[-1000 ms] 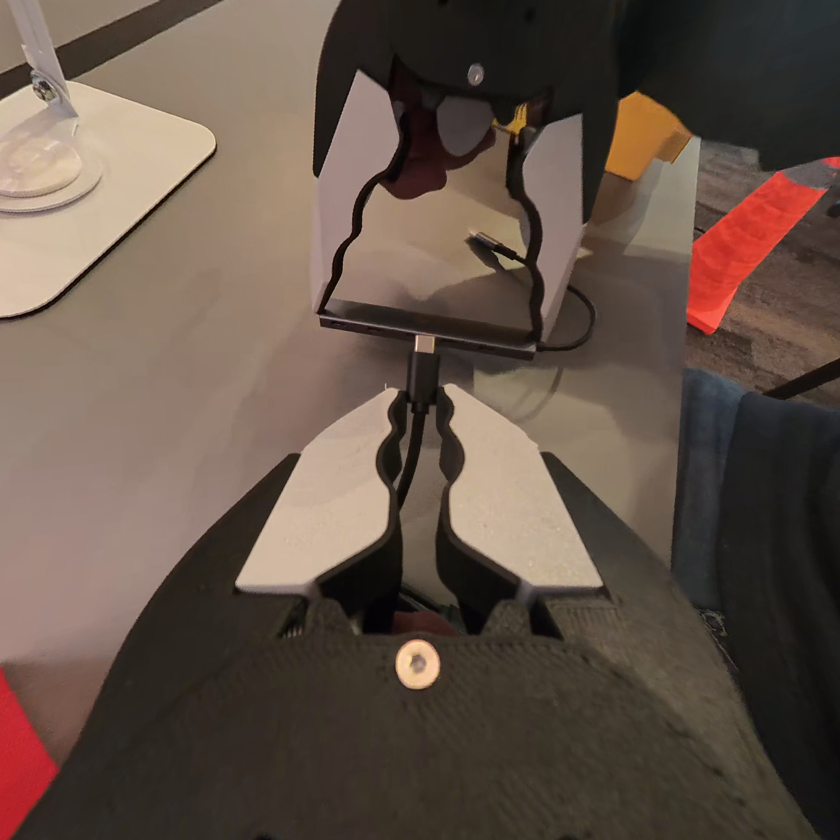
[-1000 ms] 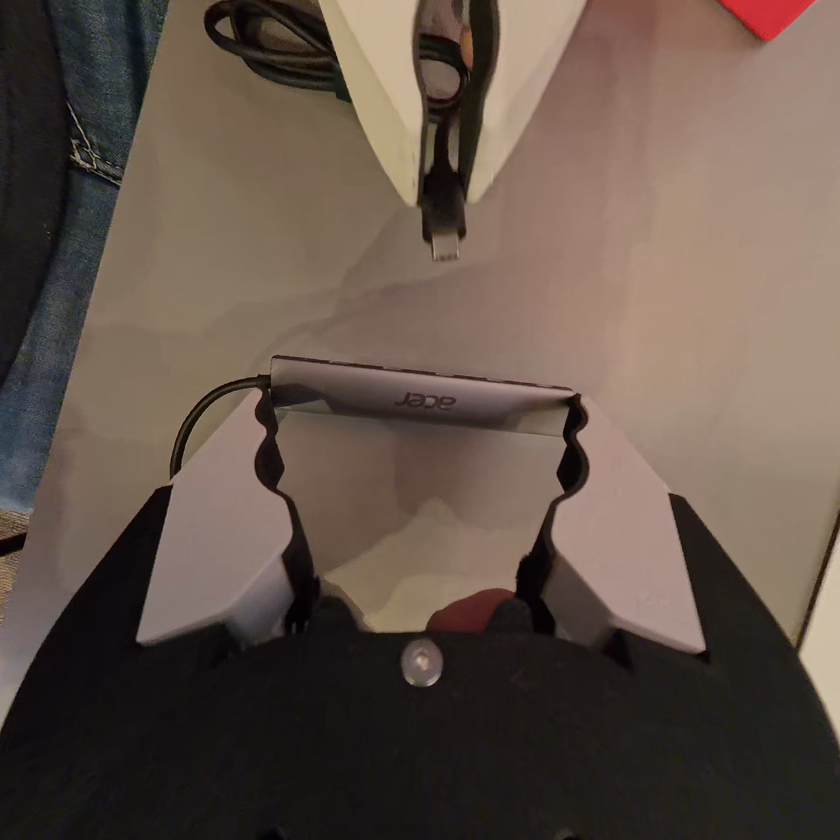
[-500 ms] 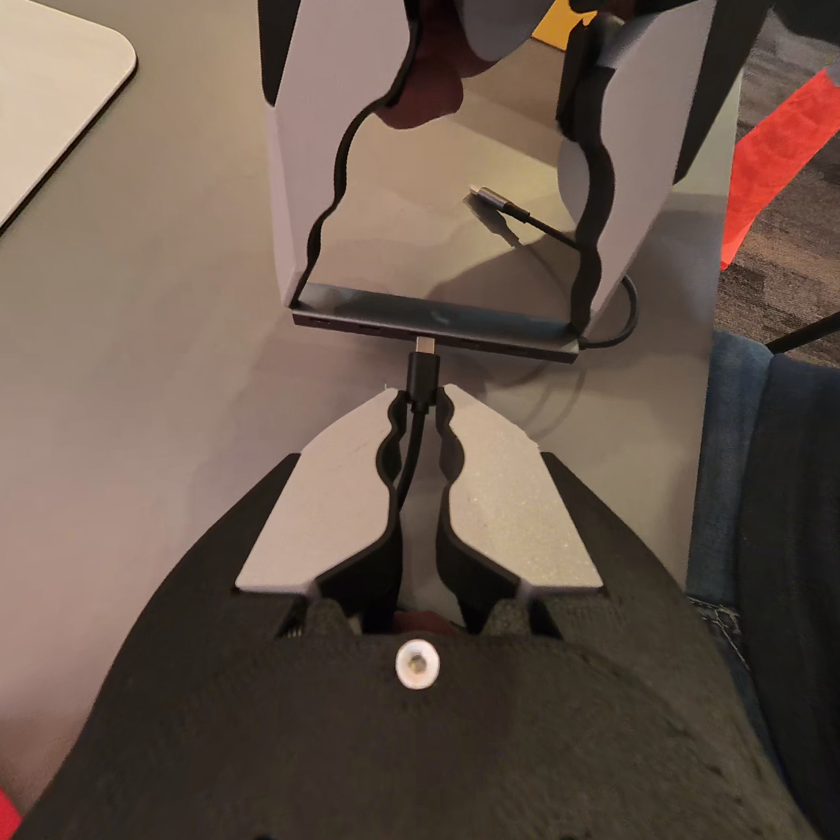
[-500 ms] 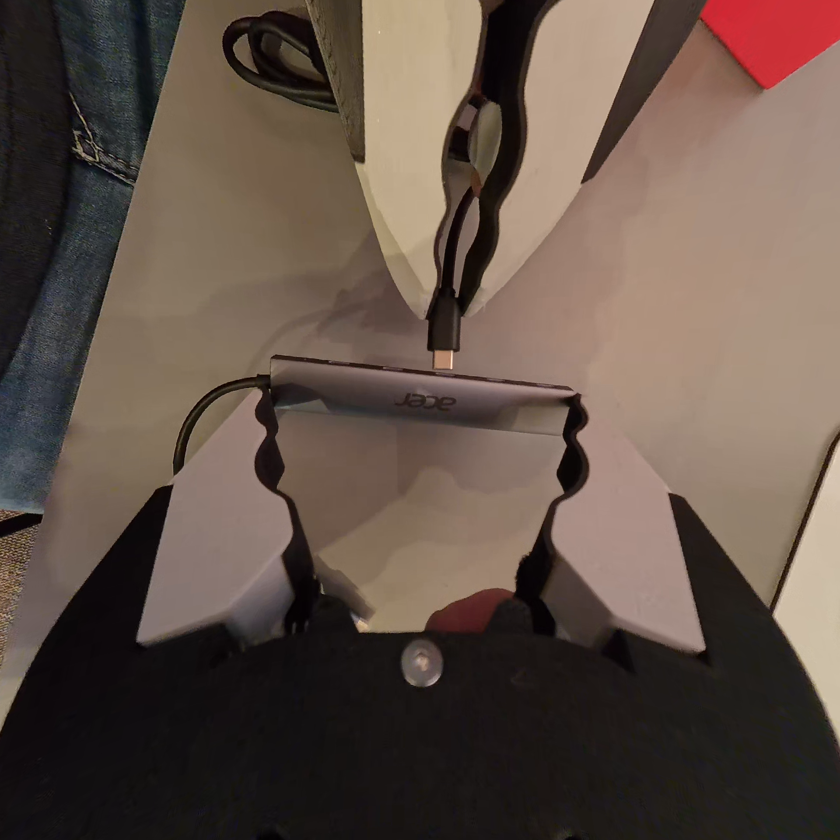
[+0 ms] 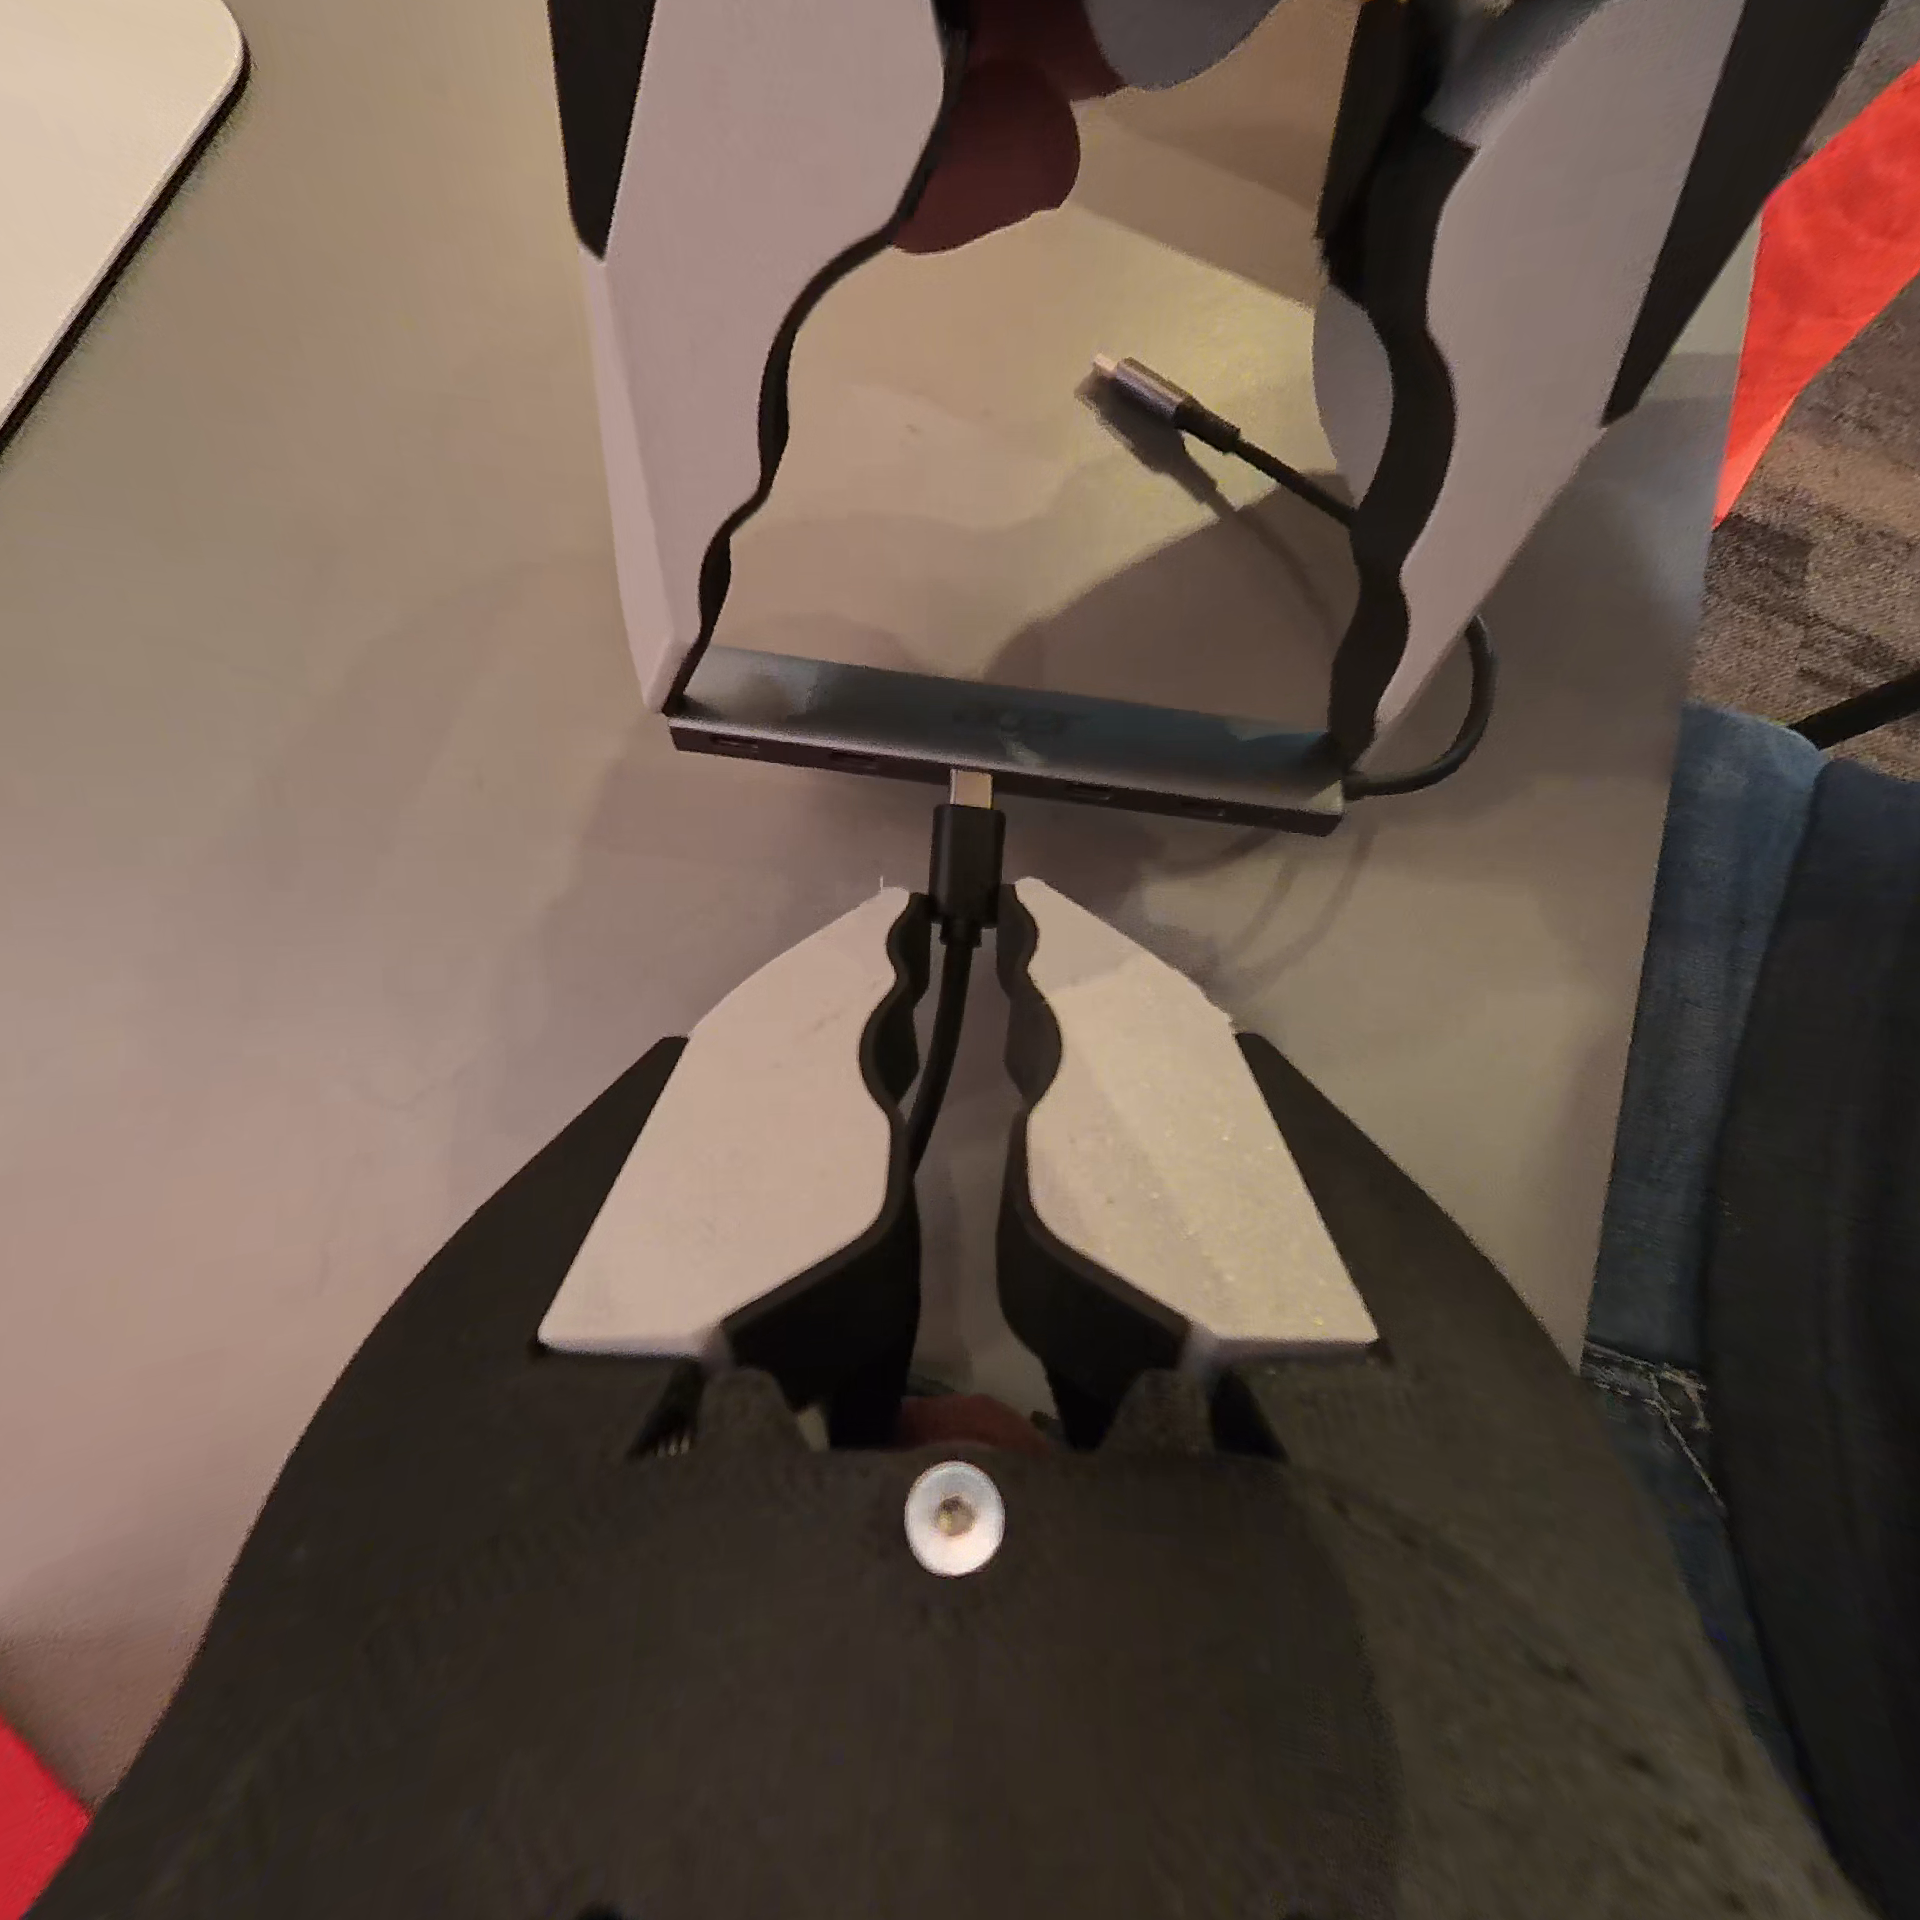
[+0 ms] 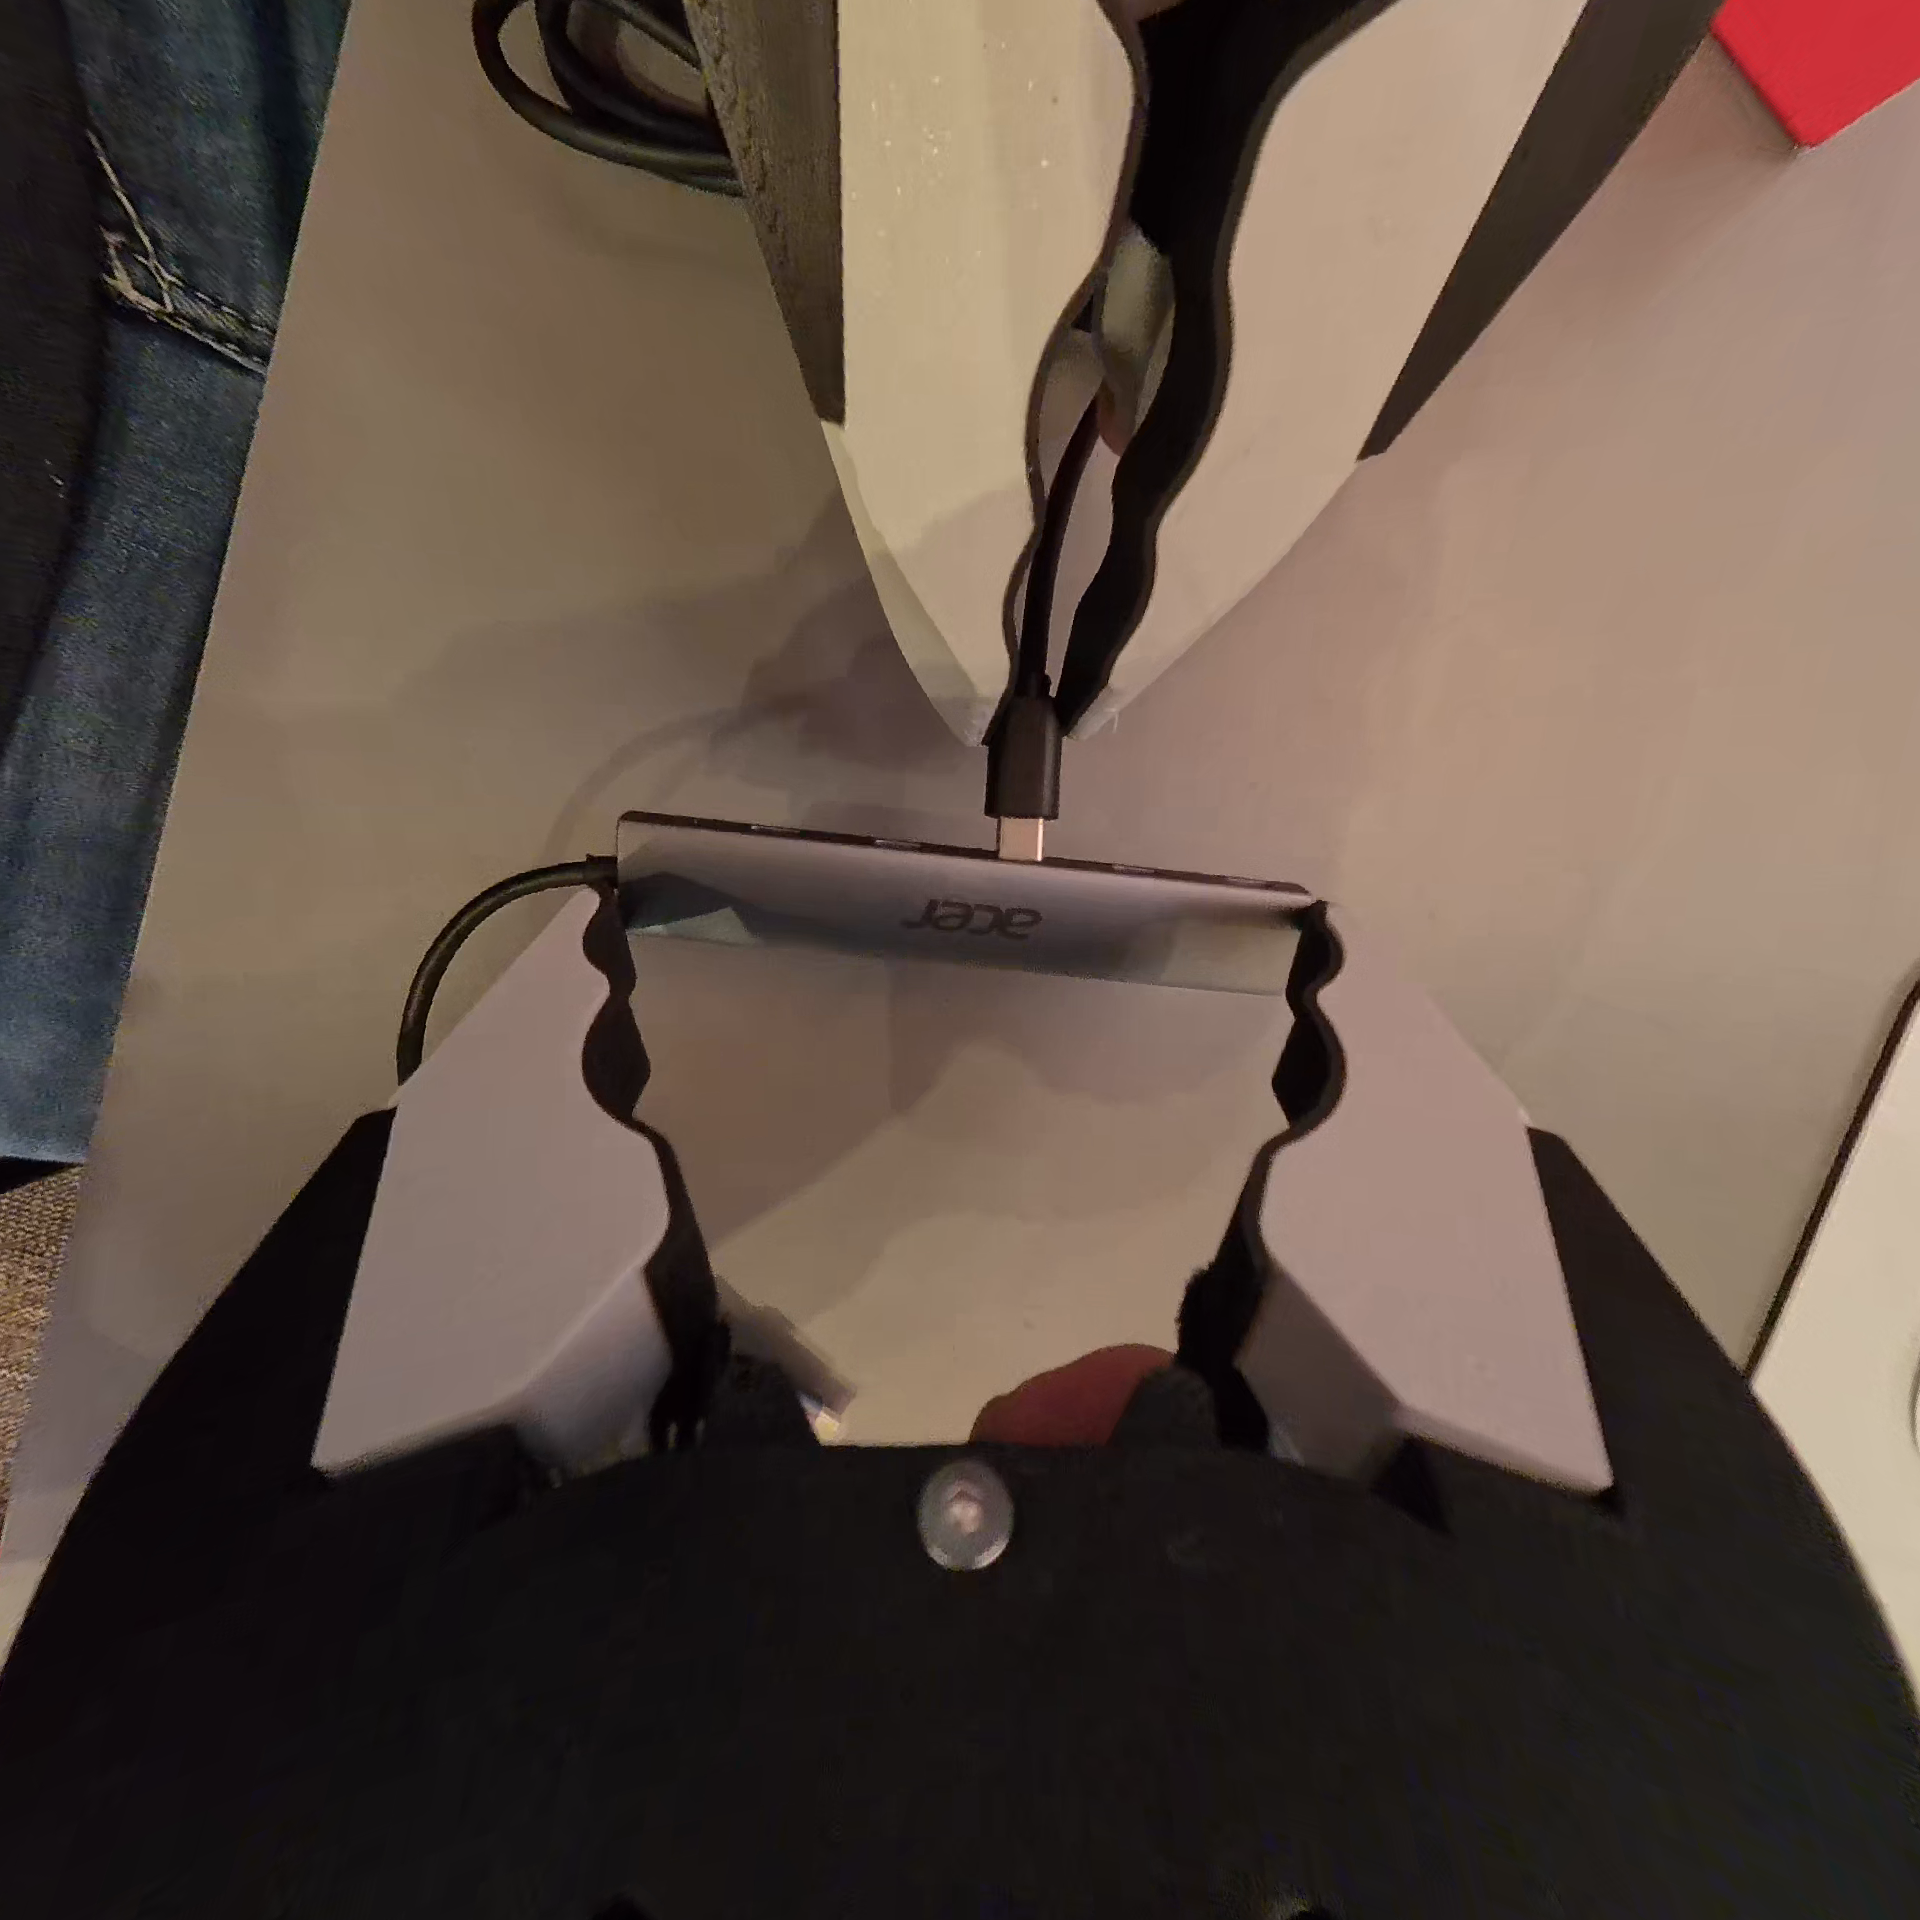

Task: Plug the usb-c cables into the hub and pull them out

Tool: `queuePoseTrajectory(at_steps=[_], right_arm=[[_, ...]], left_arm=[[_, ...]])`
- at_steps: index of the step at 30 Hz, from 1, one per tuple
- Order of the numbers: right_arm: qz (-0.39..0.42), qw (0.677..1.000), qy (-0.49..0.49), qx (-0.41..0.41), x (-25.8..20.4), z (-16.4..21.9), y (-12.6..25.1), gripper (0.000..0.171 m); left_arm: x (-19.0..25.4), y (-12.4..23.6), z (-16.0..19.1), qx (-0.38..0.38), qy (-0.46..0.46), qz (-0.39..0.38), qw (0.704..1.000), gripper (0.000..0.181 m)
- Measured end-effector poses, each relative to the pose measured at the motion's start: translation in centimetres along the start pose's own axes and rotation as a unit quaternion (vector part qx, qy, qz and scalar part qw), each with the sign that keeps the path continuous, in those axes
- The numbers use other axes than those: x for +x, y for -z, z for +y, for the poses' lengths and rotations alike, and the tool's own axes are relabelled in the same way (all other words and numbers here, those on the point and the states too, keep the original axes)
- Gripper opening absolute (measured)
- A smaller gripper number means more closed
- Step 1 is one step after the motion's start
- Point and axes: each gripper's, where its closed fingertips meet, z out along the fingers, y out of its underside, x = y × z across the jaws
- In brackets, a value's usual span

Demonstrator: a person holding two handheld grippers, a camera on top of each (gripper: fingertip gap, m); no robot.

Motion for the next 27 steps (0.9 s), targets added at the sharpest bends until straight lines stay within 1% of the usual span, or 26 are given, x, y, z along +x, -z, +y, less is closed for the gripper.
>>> queuePoseTrajectory(at_steps=[6, 11, 15, 18, 23, 27], right_arm=[[0.019, 1.000, 0.006, -0.021, 0.2, 0.1, 0.0, 0.122], [0.029, 0.998, 0.019, -0.051, 0.0, 0.2, -0.4, 0.122], [0.031, 0.998, 0.017, -0.048, 0.0, 0.1, -0.6, 0.122], [0.030, 0.999, 0.007, -0.021, 0.0, -0.1, -0.6, 0.122], [0.040, 0.997, -0.017, 0.062, 0.0, -0.9, 0.4, 0.122], [0.057, 0.988, -0.035, 0.138, 0.2, -1.8, 1.5, 0.122]], left_arm=[[-0.1, 0.0, 0.0, -0.015, 0.000, -0.006, 1.000, 0.012], [0.0, -0.2, 0.4, -0.058, -0.014, -0.013, 0.998, 0.012], [0.1, -0.3, 0.3, -0.056, -0.011, -0.003, 0.998, 0.012], [0.1, -0.2, 0.3, -0.042, -0.004, 0.003, 0.999, 0.011], [0.2, 0.7, -0.9, 0.033, 0.015, 0.026, 0.999, 0.011], [0.3, 1.7, -1.9, 0.091, 0.029, 0.047, 0.994, 0.011]])
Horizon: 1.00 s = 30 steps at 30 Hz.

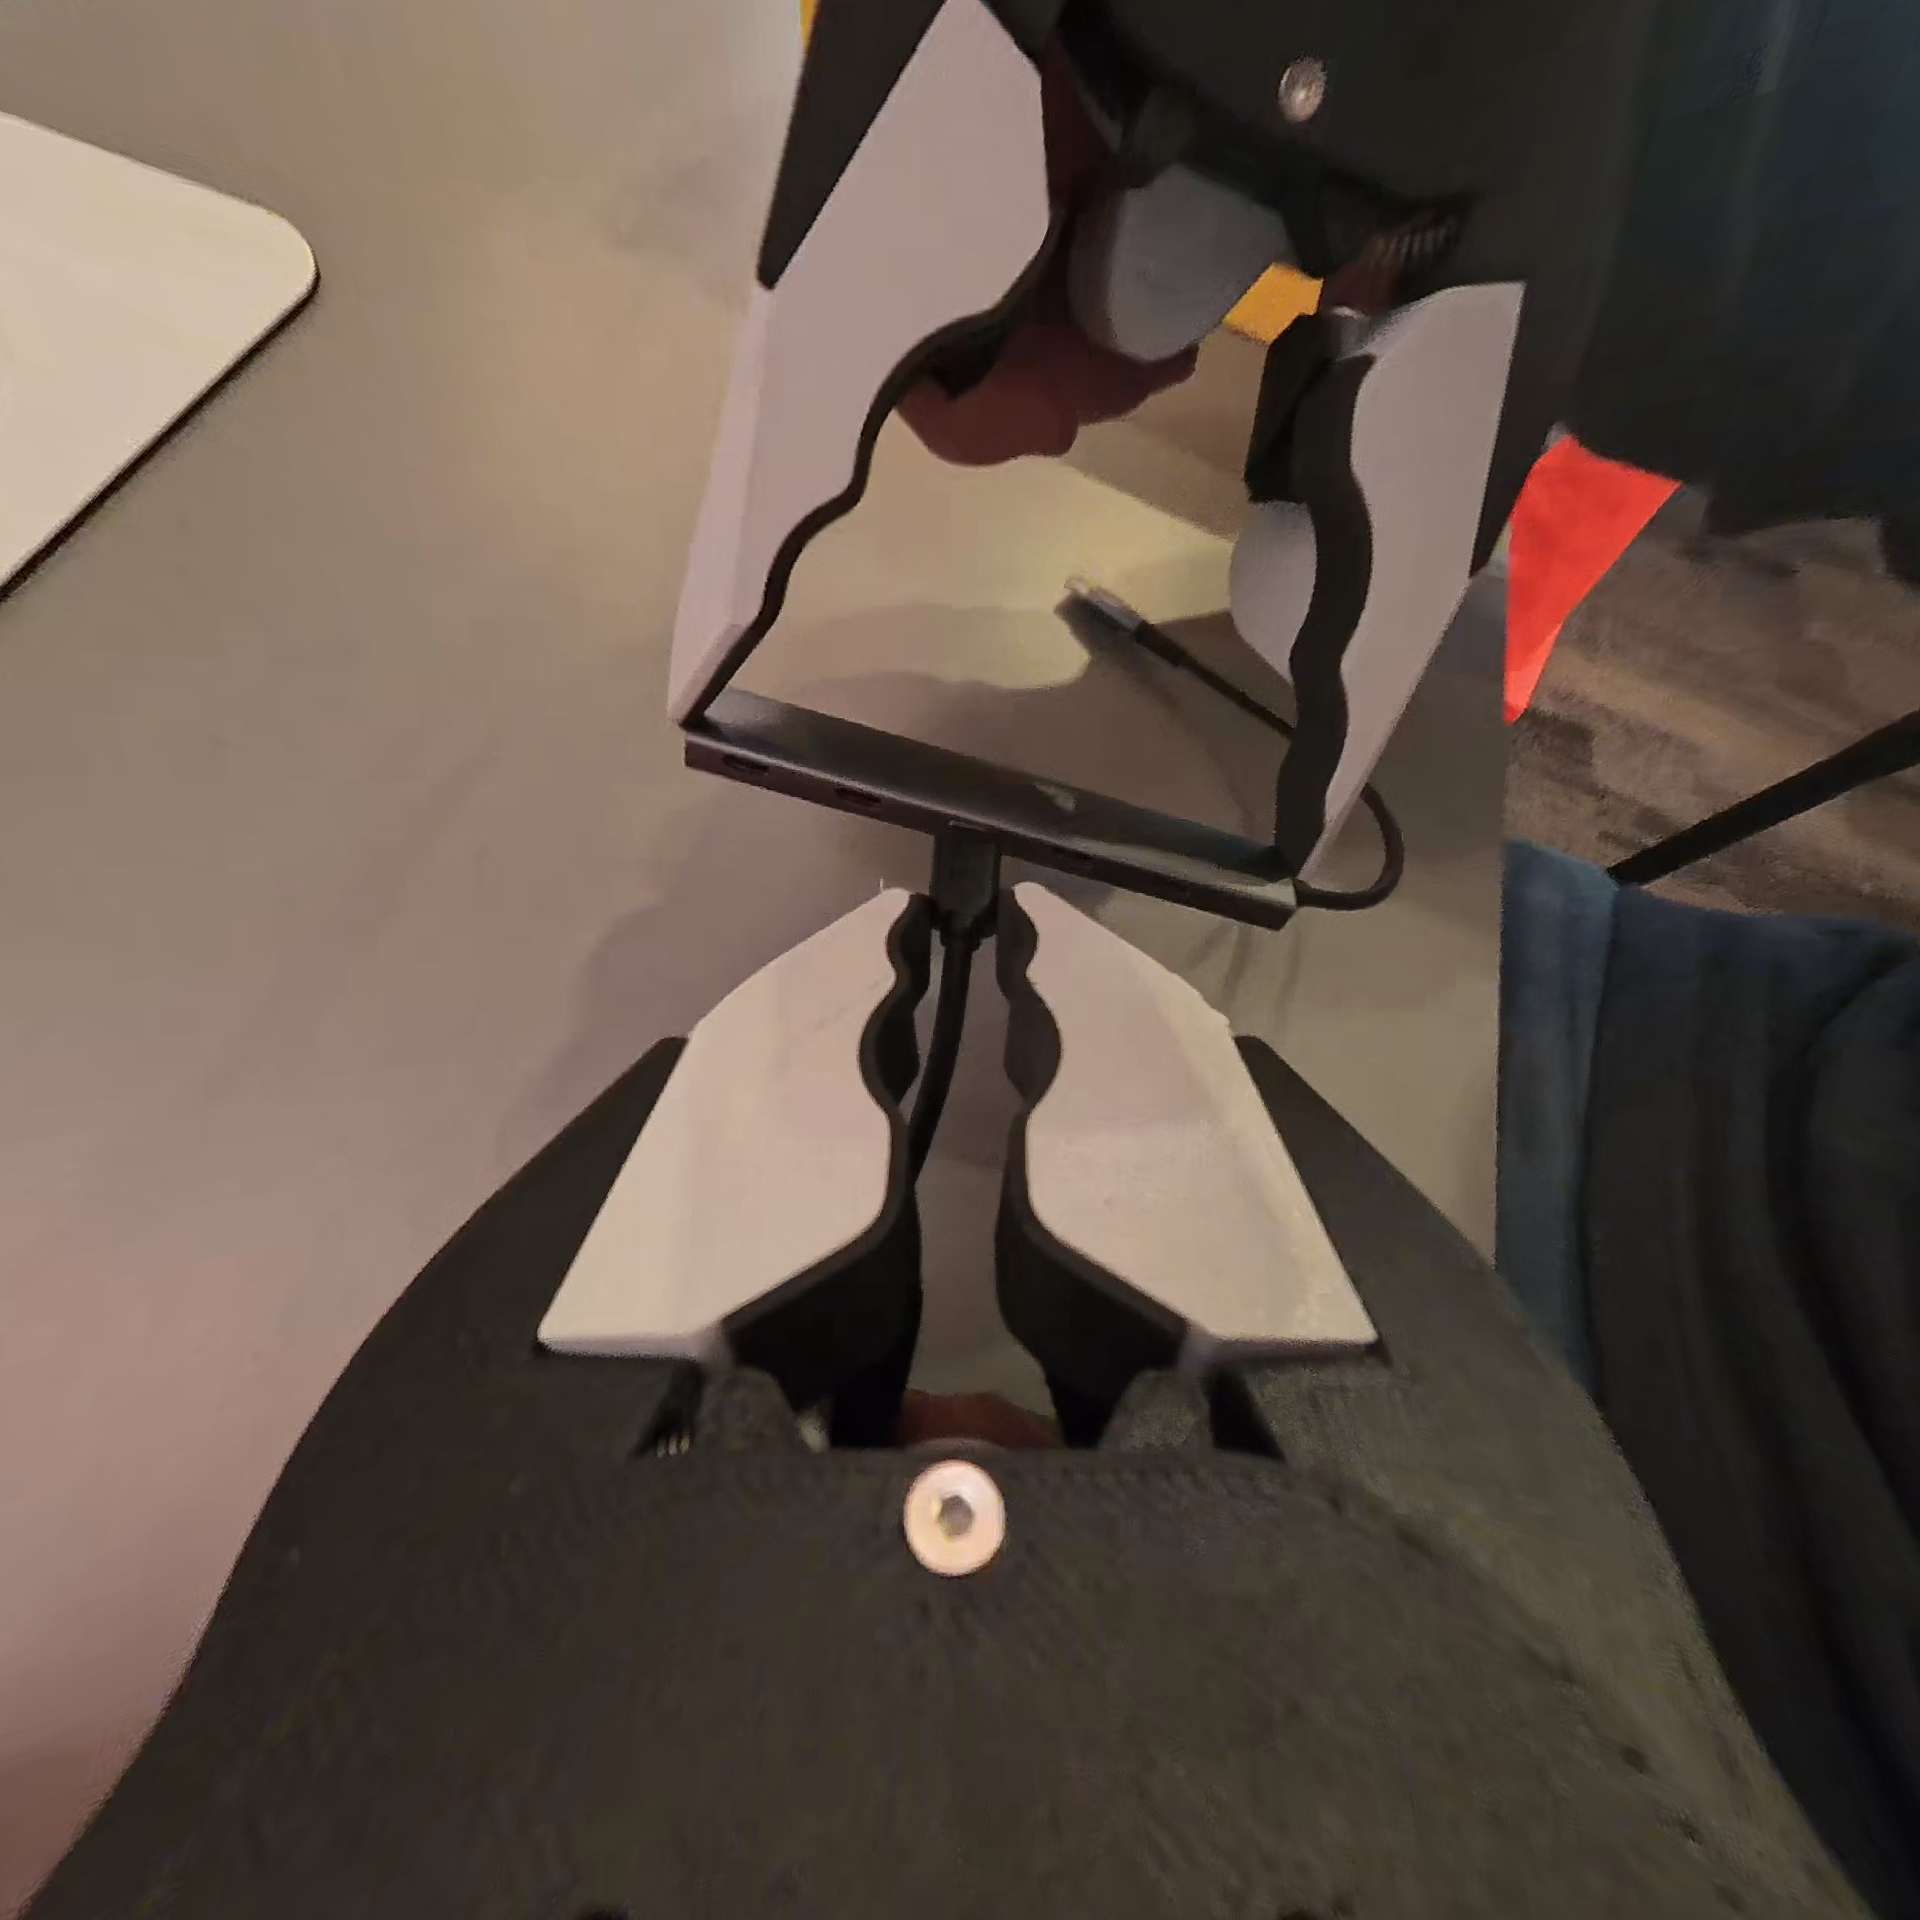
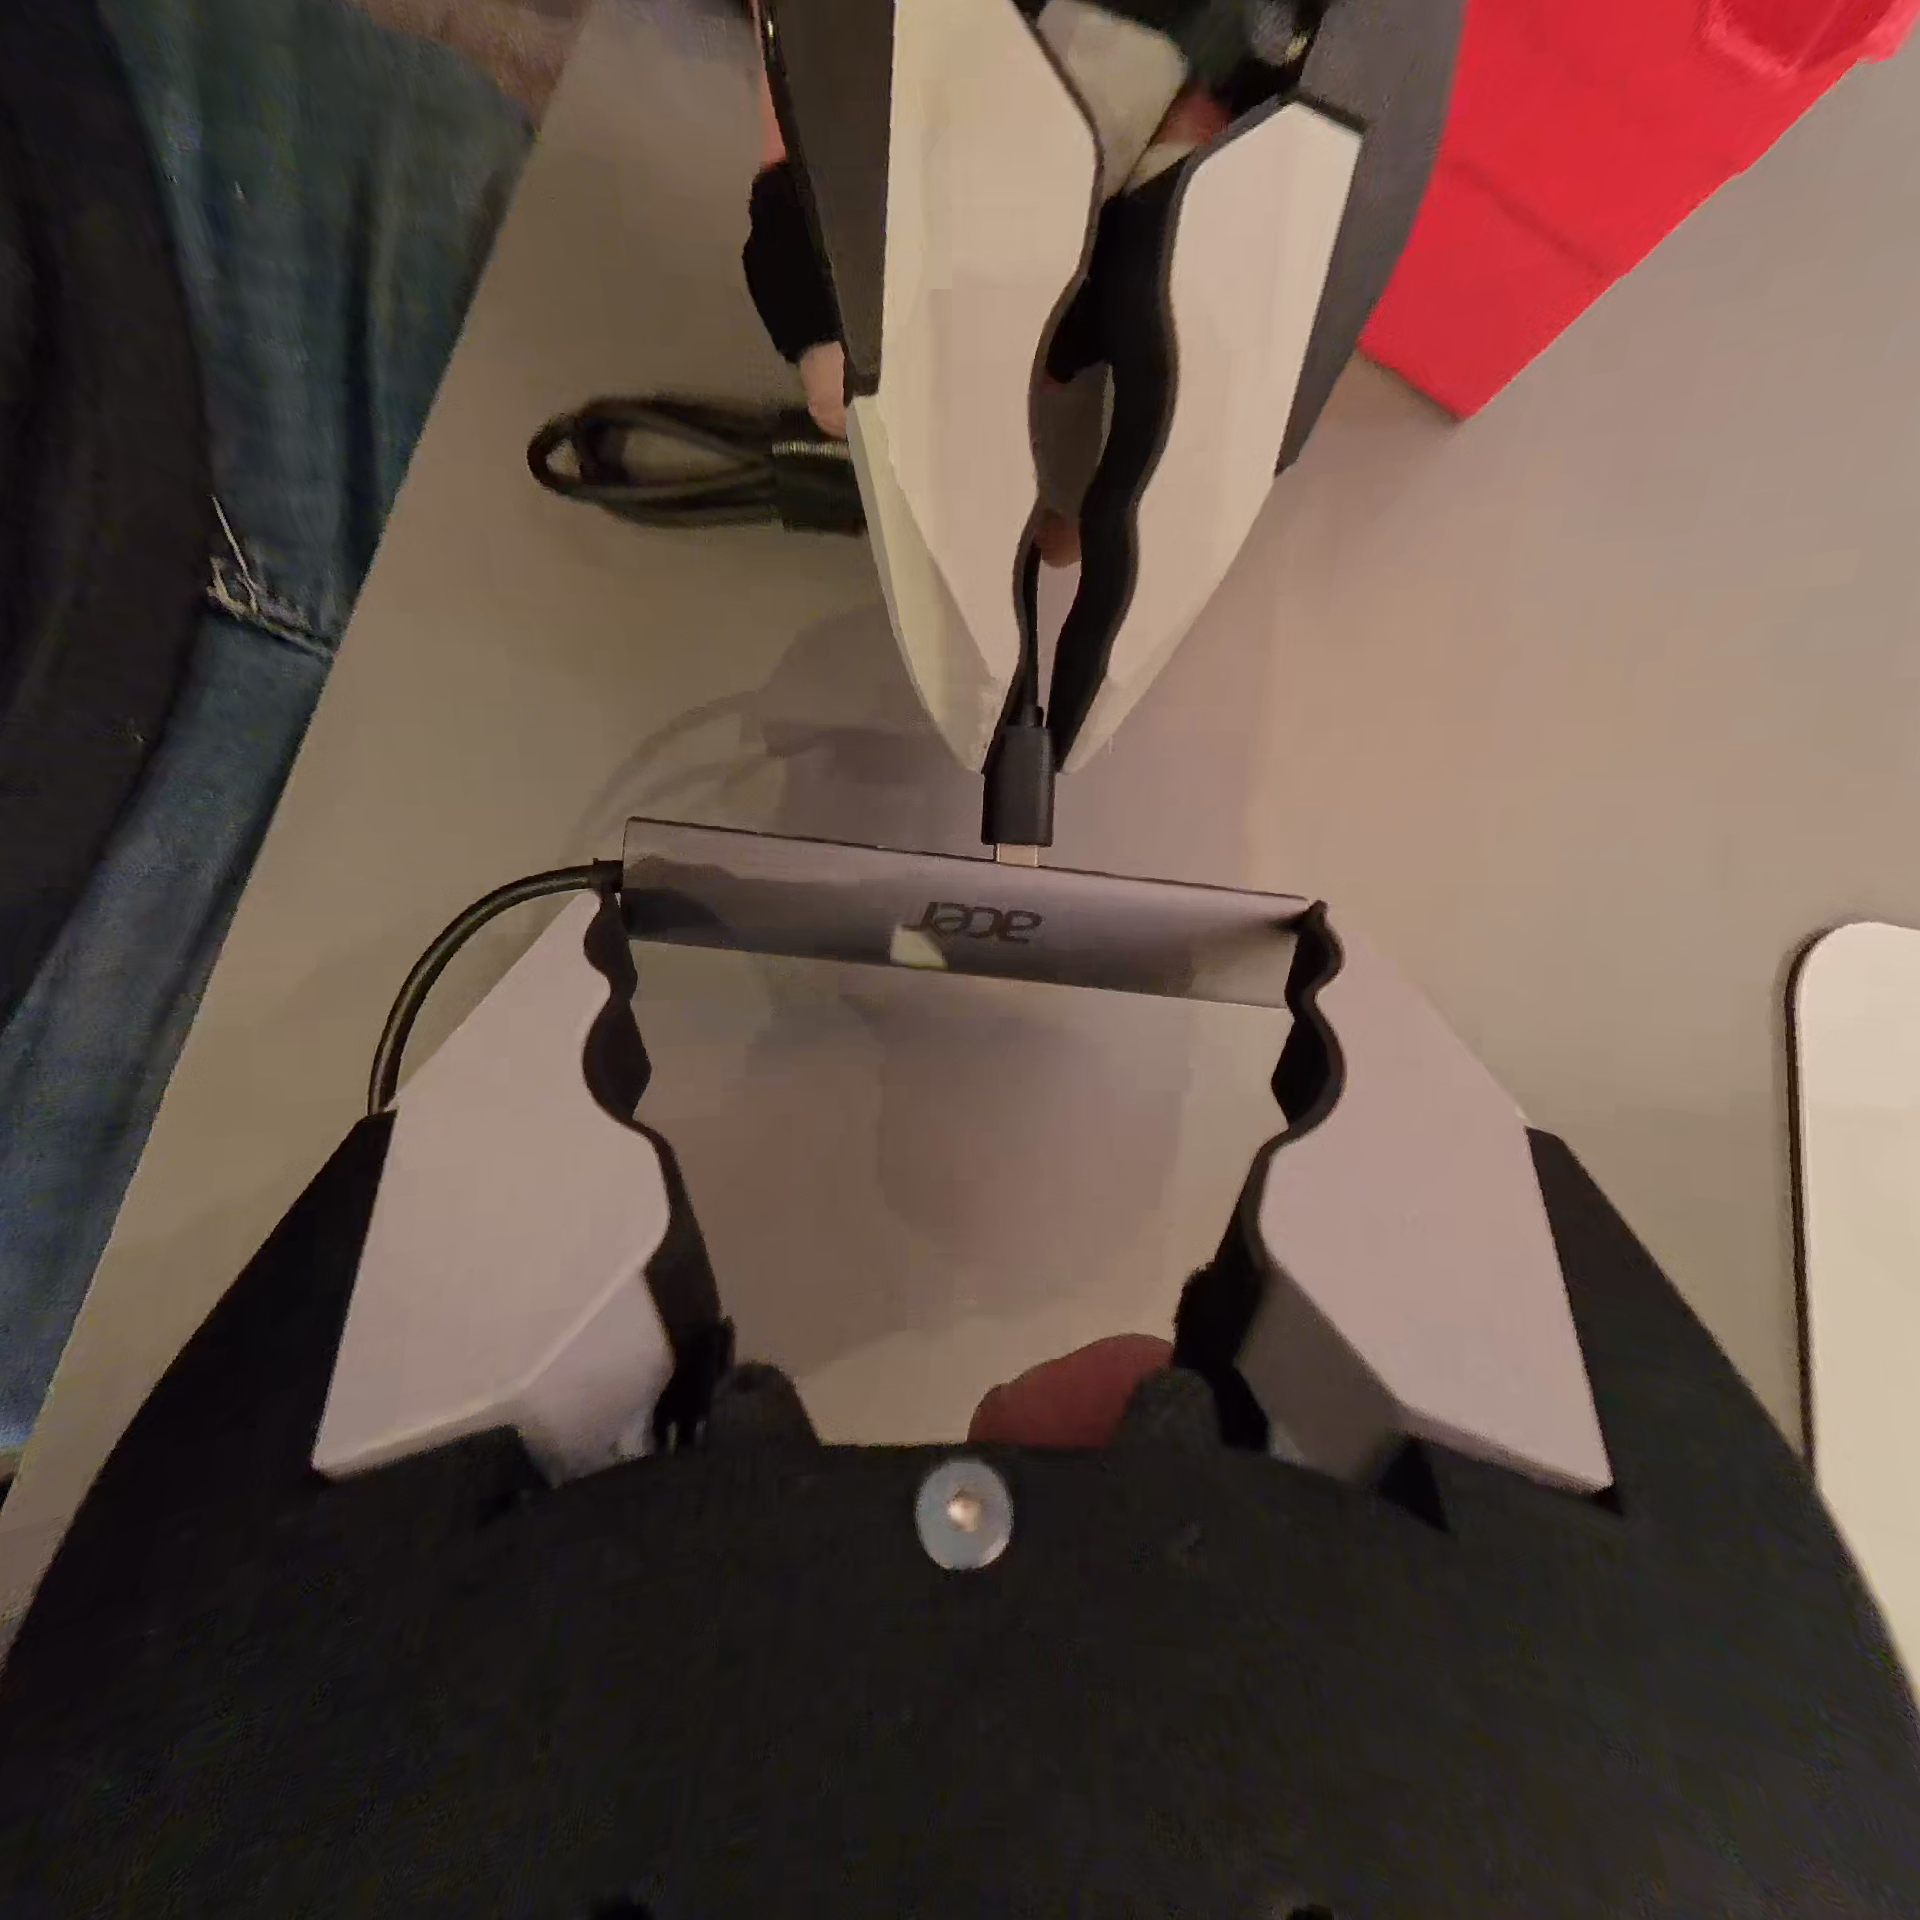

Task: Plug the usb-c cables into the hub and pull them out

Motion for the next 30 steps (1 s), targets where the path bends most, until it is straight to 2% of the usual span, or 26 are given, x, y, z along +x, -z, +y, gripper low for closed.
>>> queuePoseTrajectory(at_steps=[6, 21, 22, 23, 28, 30], right_arm=[[0.000, 0.996, -0.020, 0.082, -0.5, -1.2, 0.6, 0.122], [-0.014, 0.988, -0.033, 0.151, -1.0, -1.6, 0.3, 0.121], [-0.049, 0.984, -0.030, 0.170, -2.1, -2.2, 0.3, 0.078], [-0.077, 0.981, -0.037, 0.174, -2.8, -2.6, 0.1, 0.079], [-0.062, 0.987, -0.060, 0.138, -2.6, -1.5, -1.3, 0.081], [-0.035, 0.988, -0.072, 0.134, -2.0, -1.4, -1.0, 0.092]], left_arm=[[0.8, 0.8, -1.0, 0.043, -0.016, 0.026, 0.999, 0.012], [1.3, 0.8, -1.4, 0.049, -0.034, 0.034, 0.998, 0.012], [1.0, 0.6, -1.0, 0.034, -0.038, 0.023, 0.998, 0.012], [0.6, 0.2, -0.8, 0.022, -0.044, 0.009, 0.999, 0.012], [-0.3, -0.1, 0.6, 0.000, -0.037, 0.008, 0.999, 0.012], [-0.4, 0.1, 0.2, 0.013, -0.030, 0.011, 0.999, 0.012]])
